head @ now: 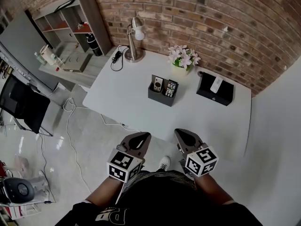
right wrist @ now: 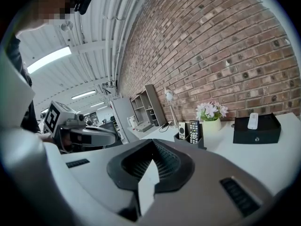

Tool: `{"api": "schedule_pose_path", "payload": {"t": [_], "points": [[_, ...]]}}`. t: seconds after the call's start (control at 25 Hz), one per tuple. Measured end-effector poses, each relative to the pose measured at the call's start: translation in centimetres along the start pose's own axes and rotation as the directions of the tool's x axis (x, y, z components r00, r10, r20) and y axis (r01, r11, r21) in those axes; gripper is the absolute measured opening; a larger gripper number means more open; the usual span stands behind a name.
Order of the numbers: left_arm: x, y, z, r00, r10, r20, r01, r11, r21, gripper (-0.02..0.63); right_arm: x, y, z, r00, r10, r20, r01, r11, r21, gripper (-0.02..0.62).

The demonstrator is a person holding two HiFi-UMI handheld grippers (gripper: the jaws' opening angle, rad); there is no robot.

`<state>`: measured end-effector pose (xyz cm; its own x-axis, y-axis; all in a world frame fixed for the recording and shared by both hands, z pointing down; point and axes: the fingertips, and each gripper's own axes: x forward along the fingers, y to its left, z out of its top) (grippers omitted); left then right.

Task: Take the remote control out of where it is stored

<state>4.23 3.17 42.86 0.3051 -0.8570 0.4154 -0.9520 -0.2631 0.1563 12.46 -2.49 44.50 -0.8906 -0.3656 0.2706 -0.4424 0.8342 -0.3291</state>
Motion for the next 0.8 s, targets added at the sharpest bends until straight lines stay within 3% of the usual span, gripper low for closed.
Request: {"api": "schedule_pose_path", "payload": {"t": [0.52, 0.8], "points": [[3.8, 2.6, 1.0, 0.999, 0.019, -0.029, -0.018, 0.999, 0.028, 0.006, 2.1, -4.2, 0.6, 1.000, -0.022, 0.005, 0.022, 0.999, 0.025, 0.006], [5.9, 4.1, 1.5, 0.995, -0.068, -0.074, 0.072, 0.996, 0.055, 0.006, 4.0, -5.4, 1.5, 0.995, -0.095, 0.030, 0.093, 0.994, 0.058, 0.006]]}}
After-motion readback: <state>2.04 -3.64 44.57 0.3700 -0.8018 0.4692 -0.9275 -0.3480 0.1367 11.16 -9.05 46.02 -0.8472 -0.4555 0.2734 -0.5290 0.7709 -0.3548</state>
